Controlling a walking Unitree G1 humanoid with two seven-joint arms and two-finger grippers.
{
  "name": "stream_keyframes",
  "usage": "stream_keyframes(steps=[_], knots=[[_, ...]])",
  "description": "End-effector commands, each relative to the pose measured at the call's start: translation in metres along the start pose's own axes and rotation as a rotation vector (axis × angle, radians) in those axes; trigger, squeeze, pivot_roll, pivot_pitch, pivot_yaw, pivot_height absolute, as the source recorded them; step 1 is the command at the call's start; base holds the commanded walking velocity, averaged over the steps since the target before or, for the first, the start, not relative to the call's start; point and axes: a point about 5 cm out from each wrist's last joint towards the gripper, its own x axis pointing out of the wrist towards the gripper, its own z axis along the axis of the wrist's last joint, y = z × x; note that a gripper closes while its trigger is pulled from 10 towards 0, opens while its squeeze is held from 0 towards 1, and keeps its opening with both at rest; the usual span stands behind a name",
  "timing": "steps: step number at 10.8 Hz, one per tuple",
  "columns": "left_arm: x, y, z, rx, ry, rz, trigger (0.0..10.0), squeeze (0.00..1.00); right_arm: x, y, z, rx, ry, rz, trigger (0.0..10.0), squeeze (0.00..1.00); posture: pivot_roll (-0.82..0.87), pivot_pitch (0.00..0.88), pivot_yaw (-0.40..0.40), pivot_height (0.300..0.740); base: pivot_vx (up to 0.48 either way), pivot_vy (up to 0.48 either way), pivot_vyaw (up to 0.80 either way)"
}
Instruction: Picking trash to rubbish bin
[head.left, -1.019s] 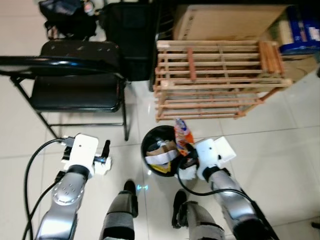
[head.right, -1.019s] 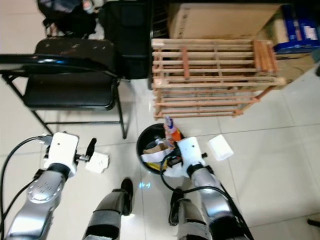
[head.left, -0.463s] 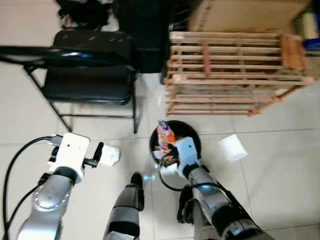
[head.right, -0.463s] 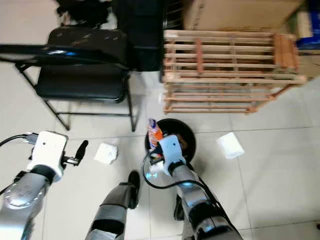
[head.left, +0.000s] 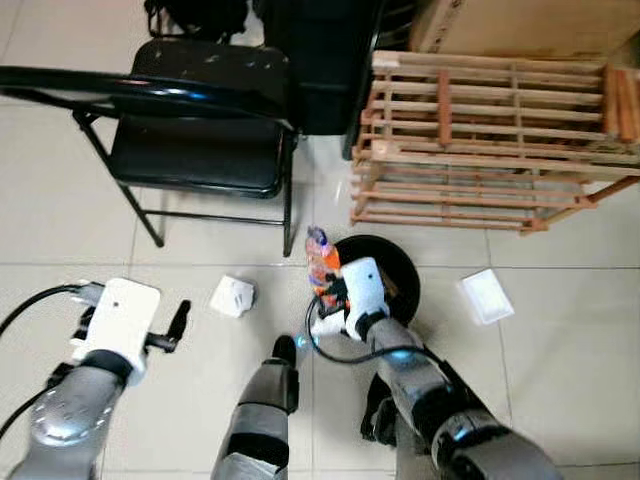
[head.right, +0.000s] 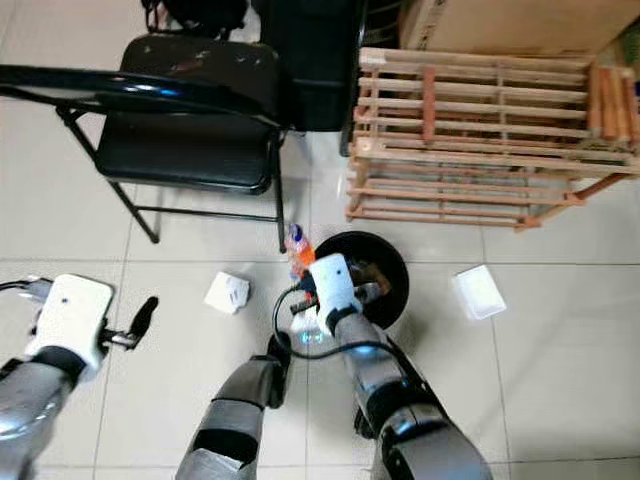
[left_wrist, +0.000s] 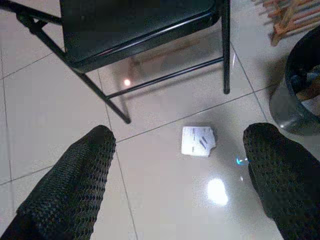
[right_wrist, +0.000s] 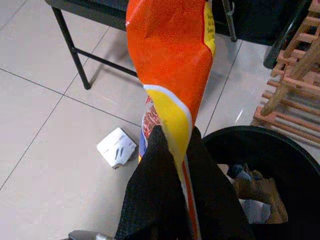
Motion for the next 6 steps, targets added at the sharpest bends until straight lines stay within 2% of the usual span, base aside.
stream_keyframes(steps=[1, 3, 4, 6], knots=[[-0.008, 0.001, -0.008, -0.008, 0.051, -0.013, 10.0, 0.0, -0.006, 0.001, -0.016, 0.028, 0.055, -0.009, 10.0, 0.0, 0.67, 0.574, 0.003, 0.74, 0.0, 0.0, 0.0], [-0.013, 0.0, -0.011, -0.026, 0.074, -0.049, 10.0, 0.0, -0.007, -0.006, -0.017, 0.009, 0.069, -0.028, 10.0, 0.0, 0.67, 0.581, 0.003, 0.74, 0.0, 0.0, 0.0], [-0.015, -0.005, -0.017, -0.037, 0.095, -0.096, 10.0, 0.0, -0.008, -0.015, -0.016, -0.017, 0.073, -0.056, 10.0, 0.0, 0.67, 0.581, 0.001, 0.74, 0.0, 0.0, 0.0], [-0.018, -0.007, -0.022, -0.04, 0.111, -0.114, 10.0, 0.0, -0.013, -0.038, -0.016, -0.049, 0.084, -0.134, 10.0, 0.0, 0.66, 0.581, -0.002, 0.74, 0.0, 0.0, 0.0]])
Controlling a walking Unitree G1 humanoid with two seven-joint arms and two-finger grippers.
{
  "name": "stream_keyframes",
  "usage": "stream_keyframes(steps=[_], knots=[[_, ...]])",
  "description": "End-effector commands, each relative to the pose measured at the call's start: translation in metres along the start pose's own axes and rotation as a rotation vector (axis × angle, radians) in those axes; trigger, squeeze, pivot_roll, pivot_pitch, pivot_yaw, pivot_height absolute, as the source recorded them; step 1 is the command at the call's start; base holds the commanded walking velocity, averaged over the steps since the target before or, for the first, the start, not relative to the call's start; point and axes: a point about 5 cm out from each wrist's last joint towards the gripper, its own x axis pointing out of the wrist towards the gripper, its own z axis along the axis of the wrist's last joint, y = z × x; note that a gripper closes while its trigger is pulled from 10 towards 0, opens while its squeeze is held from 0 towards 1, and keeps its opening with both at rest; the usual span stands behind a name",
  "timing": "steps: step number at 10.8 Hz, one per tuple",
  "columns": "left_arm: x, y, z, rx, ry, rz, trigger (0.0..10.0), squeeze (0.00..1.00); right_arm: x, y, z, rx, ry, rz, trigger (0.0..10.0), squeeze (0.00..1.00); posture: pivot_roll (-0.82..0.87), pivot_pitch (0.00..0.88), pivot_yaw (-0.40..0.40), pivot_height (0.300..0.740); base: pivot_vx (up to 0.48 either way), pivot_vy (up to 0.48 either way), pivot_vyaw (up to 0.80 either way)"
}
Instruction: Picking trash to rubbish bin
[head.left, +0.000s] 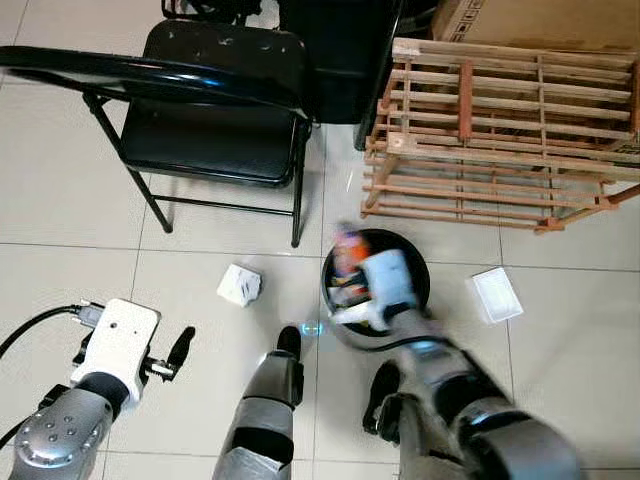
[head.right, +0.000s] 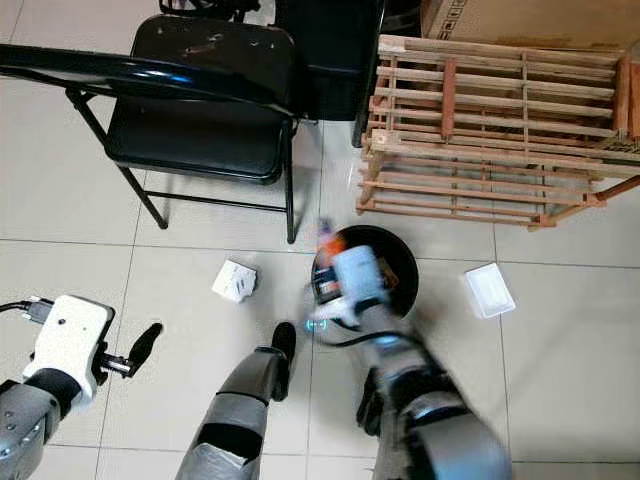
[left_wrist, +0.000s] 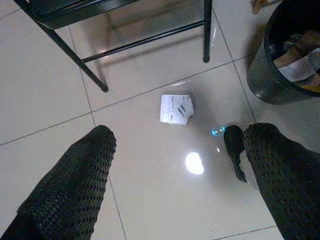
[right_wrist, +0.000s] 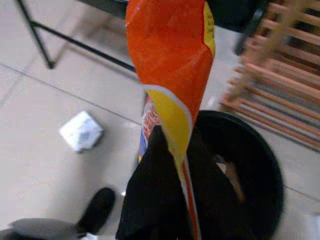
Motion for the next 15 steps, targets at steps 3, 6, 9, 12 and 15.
stream_keyframes(steps=[3, 6, 9, 12, 15], knots=[[-0.005, -0.006, -0.008, -0.006, 0.036, -0.042, 10.0, 0.0, -0.01, -0.001, -0.022, 0.011, 0.071, -0.019, 10.0, 0.0, 0.65, 0.589, -0.005, 0.74, 0.0, 0.0, 0.0], [-0.007, -0.005, -0.011, -0.004, 0.046, -0.04, 10.0, 0.0, -0.013, 0.005, -0.031, 0.01, 0.116, -0.008, 10.0, 0.2, 0.65, 0.596, -0.005, 0.74, 0.0, 0.0, 0.0], [-0.007, -0.005, -0.013, -0.003, 0.054, -0.034, 10.0, 0.0, -0.015, 0.007, -0.033, 0.018, 0.117, 0.001, 10.0, 1.0, 0.65, 0.596, -0.005, 0.74, 0.0, 0.0, 0.0], [-0.007, -0.005, -0.014, -0.001, 0.056, -0.034, 10.0, 0.0, -0.017, 0.007, -0.036, 0.022, 0.12, 0.003, 10.0, 1.0, 0.64, 0.6, -0.01, 0.74, 0.0, 0.0, 0.0], [-0.005, -0.005, -0.014, 0.004, 0.053, -0.03, 10.0, 0.0, -0.018, 0.005, -0.037, 0.026, 0.122, 0.0, 10.0, 1.0, 0.64, 0.598, -0.011, 0.74, 0.0, 0.0, 0.0]])
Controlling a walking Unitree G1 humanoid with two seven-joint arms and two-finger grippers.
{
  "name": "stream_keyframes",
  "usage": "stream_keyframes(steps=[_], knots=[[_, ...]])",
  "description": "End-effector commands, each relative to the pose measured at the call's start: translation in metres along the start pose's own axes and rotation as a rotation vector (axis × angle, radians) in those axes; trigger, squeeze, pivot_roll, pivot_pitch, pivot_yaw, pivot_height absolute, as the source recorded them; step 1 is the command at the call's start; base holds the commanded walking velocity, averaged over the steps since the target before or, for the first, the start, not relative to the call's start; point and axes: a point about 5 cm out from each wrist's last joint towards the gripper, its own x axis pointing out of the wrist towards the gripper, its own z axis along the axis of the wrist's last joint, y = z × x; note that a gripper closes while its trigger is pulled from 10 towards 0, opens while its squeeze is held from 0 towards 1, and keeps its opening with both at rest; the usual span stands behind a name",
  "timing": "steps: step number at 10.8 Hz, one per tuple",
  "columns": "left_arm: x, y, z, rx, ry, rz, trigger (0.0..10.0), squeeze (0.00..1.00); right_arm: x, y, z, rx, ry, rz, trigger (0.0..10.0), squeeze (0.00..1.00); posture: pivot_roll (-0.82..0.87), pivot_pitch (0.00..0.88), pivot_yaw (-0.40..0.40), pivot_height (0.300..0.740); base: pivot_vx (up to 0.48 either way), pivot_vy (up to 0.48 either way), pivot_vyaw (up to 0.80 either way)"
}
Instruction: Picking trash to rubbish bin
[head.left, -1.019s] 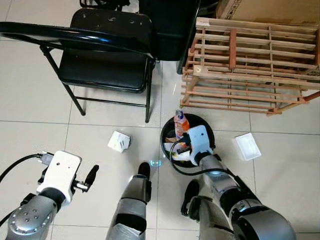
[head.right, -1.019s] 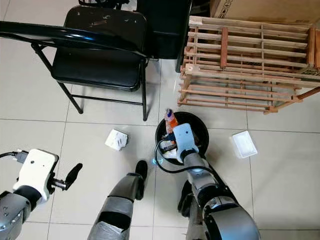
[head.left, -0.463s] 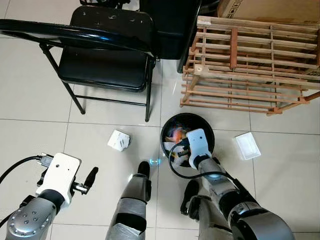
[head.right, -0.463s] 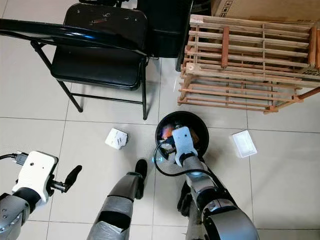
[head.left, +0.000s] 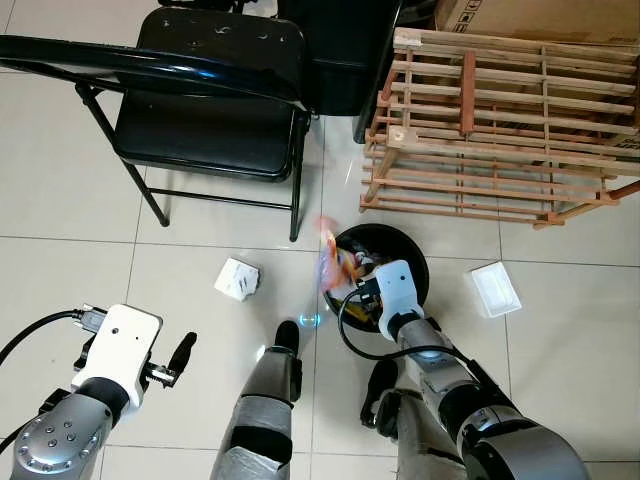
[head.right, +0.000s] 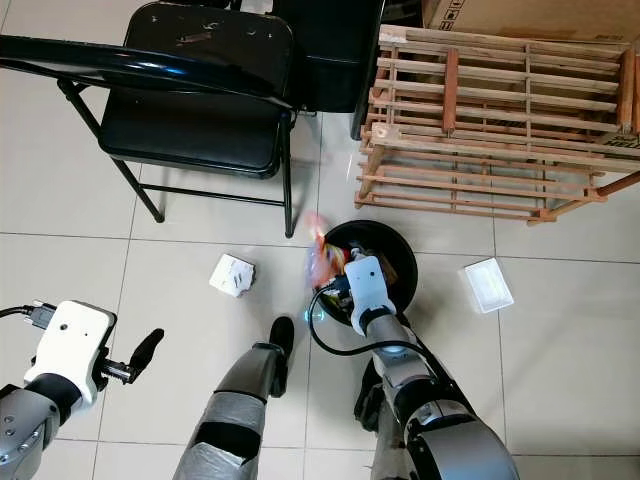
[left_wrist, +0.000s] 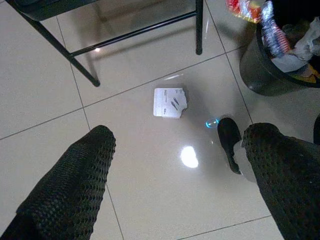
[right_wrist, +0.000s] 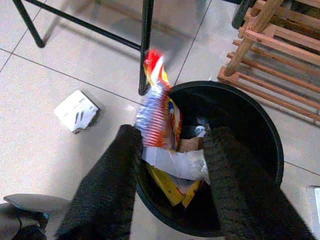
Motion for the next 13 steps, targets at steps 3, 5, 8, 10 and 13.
stream_keyframes(steps=[3, 5, 8, 10, 13], knots=[[-0.001, -0.002, -0.012, -0.001, 0.049, -0.008, 10.0, 0.0, -0.009, 0.002, -0.021, 0.014, 0.066, 0.009, 10.0, 1.0, 0.64, 0.592, -0.012, 0.74, 0.0, 0.0, 0.0], [0.001, -0.002, -0.013, 0.002, 0.047, -0.006, 10.0, 0.0, -0.009, 0.001, -0.02, 0.012, 0.064, 0.007, 10.0, 1.0, 0.63, 0.585, -0.012, 0.74, 0.0, 0.0, 0.0], [0.016, -0.013, -0.008, -0.025, 0.007, -0.031, 10.0, 0.0, -0.011, -0.012, -0.016, -0.01, 0.021, -0.017, 10.0, 1.0, 0.58, 0.526, -0.031, 0.74, 0.0, 0.0, 0.0], [0.04, -0.028, 0.013, -0.051, -0.091, -0.079, 10.0, 0.0, -0.015, -0.031, -0.008, -0.019, -0.069, -0.05, 10.0, 0.0, 0.51, 0.457, -0.049, 0.74, 0.0, 0.0, 0.0], [0.082, -0.055, 0.04, -0.079, -0.205, -0.146, 10.0, 0.0, -0.029, -0.061, 0.012, -0.074, -0.234, -0.087, 10.0, 0.0, 0.38, 0.313, -0.068, 0.74, 0.0, 0.0, 0.0]])
